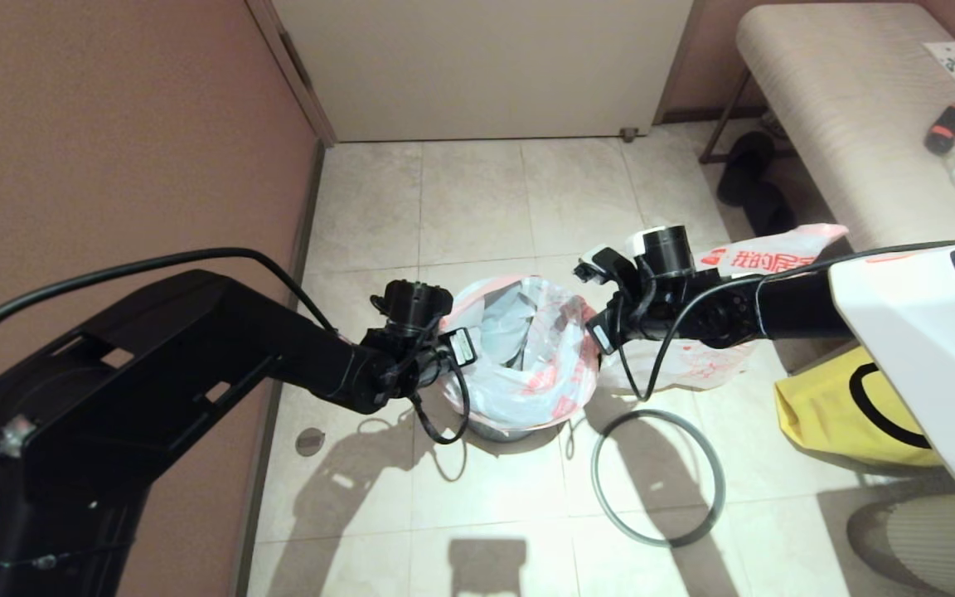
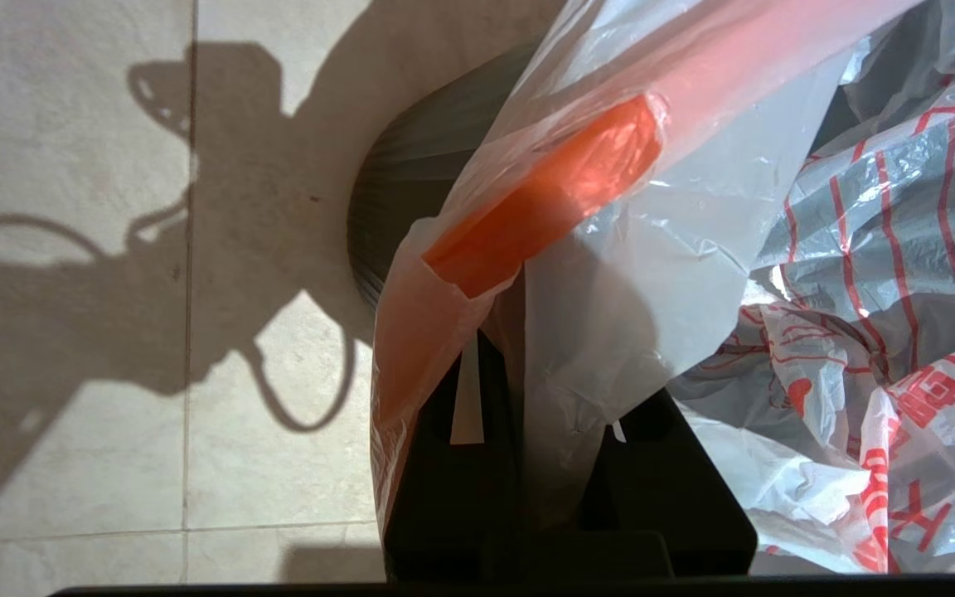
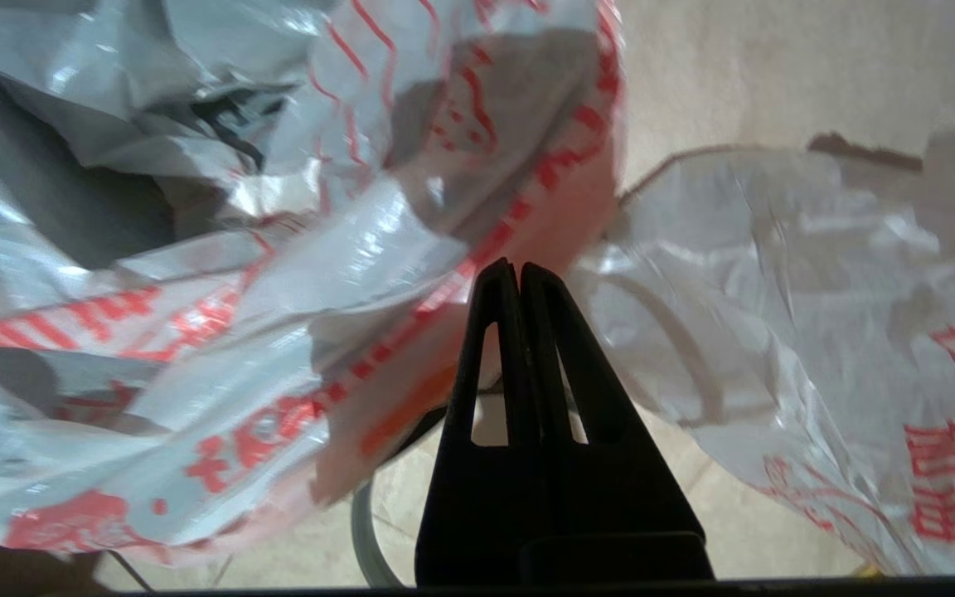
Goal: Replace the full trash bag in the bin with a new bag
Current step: Put the new garbage bag on the trash can
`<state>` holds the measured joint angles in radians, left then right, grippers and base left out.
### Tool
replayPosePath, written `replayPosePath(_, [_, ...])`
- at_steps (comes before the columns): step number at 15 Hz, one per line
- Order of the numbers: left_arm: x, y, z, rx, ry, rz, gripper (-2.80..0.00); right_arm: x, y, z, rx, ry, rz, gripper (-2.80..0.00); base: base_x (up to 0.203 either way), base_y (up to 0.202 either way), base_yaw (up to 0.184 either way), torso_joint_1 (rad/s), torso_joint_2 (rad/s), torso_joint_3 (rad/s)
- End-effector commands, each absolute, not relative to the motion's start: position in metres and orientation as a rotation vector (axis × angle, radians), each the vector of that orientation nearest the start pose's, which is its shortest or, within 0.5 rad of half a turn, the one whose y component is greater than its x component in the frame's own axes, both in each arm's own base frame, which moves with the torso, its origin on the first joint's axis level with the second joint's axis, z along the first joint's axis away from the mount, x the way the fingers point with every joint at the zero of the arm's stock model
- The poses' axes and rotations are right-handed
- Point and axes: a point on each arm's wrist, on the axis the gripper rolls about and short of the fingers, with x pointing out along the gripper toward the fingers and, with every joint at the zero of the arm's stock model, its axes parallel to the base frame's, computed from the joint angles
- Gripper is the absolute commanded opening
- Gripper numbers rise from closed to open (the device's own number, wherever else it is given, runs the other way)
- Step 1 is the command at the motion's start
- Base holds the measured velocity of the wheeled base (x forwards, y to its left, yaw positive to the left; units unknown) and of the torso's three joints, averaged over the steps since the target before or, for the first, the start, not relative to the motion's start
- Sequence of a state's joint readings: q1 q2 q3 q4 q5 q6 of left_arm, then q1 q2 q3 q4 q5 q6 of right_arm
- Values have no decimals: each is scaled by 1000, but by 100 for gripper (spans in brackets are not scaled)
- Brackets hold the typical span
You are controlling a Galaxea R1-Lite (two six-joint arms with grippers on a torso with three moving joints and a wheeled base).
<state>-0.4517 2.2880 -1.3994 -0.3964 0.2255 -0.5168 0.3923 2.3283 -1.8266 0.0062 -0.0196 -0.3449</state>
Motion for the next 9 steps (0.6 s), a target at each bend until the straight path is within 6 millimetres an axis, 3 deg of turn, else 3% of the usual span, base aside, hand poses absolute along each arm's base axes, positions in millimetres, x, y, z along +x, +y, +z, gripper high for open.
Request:
replayPosePath(1, [415,-194,83,-341,518,-87,-280,448,185,151,-443,436,448,-280,0,0,0,0,0,0])
replayPosePath(8, [428,-177,78,-353,508,-43,-280,449,188,146,-450,484,458,-280,0,0,0,0,0,0])
replayPosePath(9, [430,-176,78,-354,507,-38,-280,448,189,146,-448,483,464,0,0,0,0,0,0,0])
